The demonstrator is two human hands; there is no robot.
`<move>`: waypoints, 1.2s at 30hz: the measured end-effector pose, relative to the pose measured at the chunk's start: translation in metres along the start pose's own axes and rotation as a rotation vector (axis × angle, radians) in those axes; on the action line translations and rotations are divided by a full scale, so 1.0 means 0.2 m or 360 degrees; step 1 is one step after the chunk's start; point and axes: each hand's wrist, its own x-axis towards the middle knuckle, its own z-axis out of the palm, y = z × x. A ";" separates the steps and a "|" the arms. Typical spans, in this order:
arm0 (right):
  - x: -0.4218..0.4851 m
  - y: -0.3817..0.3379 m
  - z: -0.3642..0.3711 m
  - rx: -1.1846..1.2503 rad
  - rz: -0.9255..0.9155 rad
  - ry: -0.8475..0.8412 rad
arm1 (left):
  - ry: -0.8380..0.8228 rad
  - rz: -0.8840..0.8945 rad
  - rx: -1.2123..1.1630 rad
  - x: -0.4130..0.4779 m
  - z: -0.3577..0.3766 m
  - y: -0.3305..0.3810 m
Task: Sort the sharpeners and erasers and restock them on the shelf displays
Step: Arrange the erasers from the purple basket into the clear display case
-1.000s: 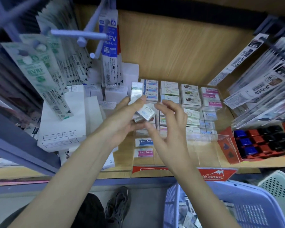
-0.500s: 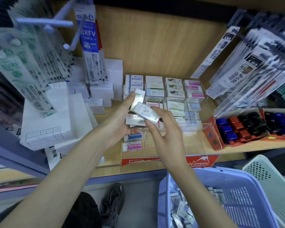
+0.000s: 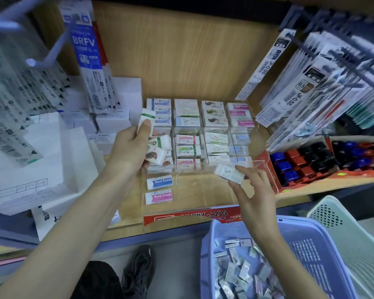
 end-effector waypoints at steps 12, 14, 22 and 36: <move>0.06 0.09 -0.05 0.0125 0.0130 -0.0117 | 0.0019 0.0012 0.0046 0.03 0.09 0.02; 0.06 0.09 -0.04 0.0083 0.0067 -0.0208 | 0.0067 0.0024 -0.0001 0.04 0.09 0.03; 0.17 -0.02 0.08 -0.0184 -0.0331 -0.0058 | 0.0133 0.0058 -0.0128 0.07 0.08 0.04; 0.47 0.00 0.09 -0.0975 -0.0432 -0.0228 | 0.0148 0.0031 -0.0083 0.09 0.10 0.03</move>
